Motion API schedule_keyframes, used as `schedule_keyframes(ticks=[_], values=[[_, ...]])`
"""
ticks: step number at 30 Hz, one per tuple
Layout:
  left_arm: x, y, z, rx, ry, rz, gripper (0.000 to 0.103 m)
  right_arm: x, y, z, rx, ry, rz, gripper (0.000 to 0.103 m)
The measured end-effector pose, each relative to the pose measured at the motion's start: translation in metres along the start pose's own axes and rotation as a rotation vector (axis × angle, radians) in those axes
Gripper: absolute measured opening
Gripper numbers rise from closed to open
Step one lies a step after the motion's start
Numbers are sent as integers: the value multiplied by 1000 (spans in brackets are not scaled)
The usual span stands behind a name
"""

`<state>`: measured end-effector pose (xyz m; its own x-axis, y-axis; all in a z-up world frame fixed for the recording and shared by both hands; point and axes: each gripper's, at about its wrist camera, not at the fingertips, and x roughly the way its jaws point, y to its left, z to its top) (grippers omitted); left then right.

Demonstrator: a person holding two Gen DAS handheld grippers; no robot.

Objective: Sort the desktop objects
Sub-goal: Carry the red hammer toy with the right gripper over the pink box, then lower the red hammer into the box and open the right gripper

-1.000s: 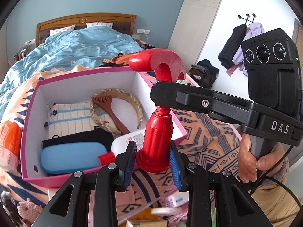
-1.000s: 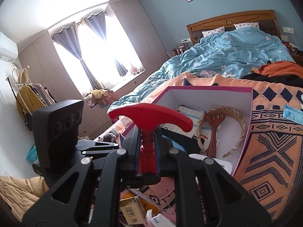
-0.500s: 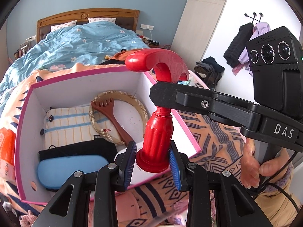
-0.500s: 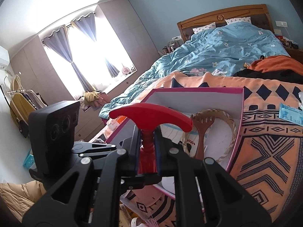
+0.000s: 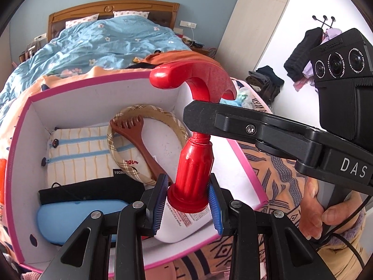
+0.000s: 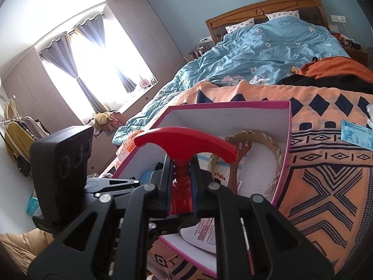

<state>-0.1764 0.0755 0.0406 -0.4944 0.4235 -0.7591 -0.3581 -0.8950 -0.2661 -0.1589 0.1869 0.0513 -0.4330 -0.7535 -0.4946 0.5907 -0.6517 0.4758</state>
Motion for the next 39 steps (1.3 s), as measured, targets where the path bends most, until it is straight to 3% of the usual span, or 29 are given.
schedule_keyframes(ticks=[27, 33, 39], values=[[41, 16, 7, -91, 107, 10, 34, 36, -28, 4, 28, 98, -88, 15], [49, 21, 6, -117, 137, 8, 34, 49, -32, 4, 13, 139, -136, 15], [49, 21, 2, -110, 148, 25, 34, 61, -22, 6, -62, 182, -263, 16]])
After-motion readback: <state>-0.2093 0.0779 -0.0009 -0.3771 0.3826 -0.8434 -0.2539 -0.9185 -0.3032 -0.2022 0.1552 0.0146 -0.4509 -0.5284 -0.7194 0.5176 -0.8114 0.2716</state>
